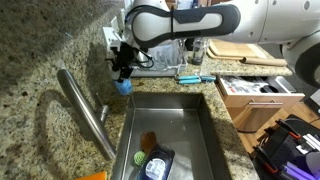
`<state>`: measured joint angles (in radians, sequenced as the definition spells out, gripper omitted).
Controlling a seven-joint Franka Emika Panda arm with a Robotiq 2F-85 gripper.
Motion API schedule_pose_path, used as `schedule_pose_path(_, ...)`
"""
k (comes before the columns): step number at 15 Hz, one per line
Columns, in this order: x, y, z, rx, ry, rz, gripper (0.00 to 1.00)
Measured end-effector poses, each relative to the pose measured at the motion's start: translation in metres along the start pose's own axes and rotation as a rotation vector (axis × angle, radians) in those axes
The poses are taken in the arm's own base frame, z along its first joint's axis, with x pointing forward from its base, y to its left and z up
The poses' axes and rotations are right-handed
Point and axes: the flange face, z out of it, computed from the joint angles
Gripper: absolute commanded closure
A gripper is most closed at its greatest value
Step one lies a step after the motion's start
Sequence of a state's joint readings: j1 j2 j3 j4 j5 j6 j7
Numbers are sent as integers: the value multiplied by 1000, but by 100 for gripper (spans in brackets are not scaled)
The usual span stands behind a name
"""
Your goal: Put the soap bottle in front of the sink and the cup in front of the drawer
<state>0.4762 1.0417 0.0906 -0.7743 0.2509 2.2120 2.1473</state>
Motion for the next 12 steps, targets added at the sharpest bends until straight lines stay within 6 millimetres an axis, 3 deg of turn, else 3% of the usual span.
schedule_pose_path(4,16,-3,-15,-26,29,55,56)
schedule_pose_path(5,20,-2,-18,-22,50,52,31)
schedule_pose_path(9,27,4,-29,0,89,39,31)
schedule_pose_path(10,27,5,-31,-2,91,39,56)
schedule_pose_path(12,27,6,-30,-4,92,39,56)
